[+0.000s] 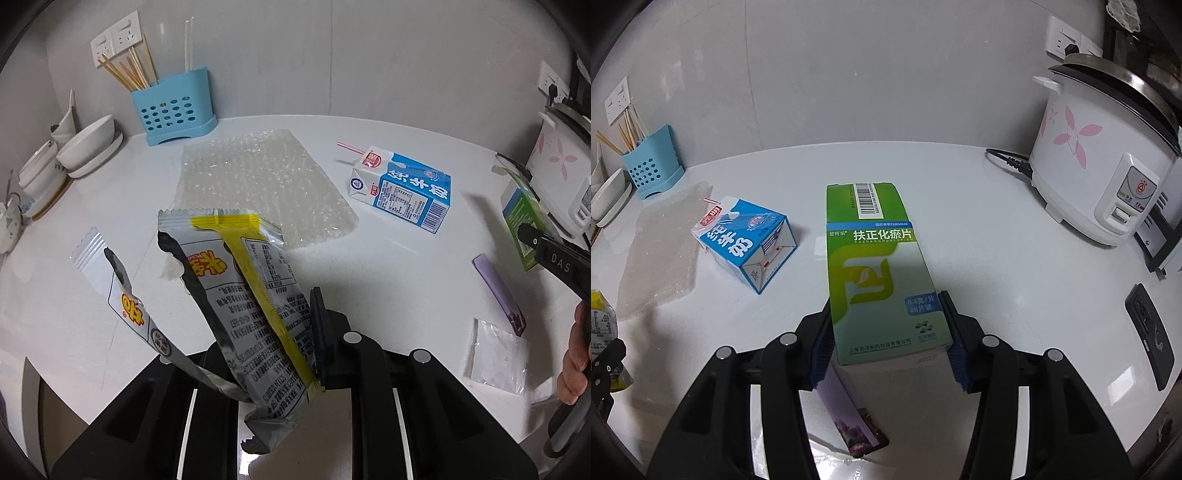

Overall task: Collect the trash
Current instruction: 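Carry the snack packet with the left tool while the right tool carries the medicine box over the bin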

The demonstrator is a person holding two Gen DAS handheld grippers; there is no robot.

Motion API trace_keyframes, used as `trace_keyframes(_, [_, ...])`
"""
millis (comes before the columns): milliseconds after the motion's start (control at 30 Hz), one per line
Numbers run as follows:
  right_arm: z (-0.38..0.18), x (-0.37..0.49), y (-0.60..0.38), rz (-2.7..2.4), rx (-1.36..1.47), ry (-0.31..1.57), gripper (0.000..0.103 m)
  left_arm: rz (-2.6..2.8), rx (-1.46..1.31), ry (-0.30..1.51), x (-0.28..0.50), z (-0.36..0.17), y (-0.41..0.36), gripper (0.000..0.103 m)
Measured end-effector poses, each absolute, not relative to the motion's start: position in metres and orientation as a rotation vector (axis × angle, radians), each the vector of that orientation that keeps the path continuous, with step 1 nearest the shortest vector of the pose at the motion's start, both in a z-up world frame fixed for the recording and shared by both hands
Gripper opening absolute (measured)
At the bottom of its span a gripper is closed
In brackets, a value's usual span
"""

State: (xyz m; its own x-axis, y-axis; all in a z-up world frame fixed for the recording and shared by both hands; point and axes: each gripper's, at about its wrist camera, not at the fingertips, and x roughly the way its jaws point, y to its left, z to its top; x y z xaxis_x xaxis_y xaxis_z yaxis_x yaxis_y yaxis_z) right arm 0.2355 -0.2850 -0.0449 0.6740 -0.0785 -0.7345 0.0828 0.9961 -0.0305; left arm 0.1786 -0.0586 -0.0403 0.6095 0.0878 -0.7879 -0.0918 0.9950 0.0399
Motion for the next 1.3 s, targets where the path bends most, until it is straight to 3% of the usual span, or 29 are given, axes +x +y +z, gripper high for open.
trace_keyframes(700, [0.01, 0.112, -0.261, -0.006, 0.021, 0.66, 0.049, 0.062, -0.017, 0.813, 0.103, 0.009, -0.051, 0.015])
trace_keyframes(1300, [-0.009, -0.02, -0.244, 0.075, 0.025, 0.546, 0.049, -0.015, -0.03, 0.745, -0.013, -0.009, -0.037, 0.015])
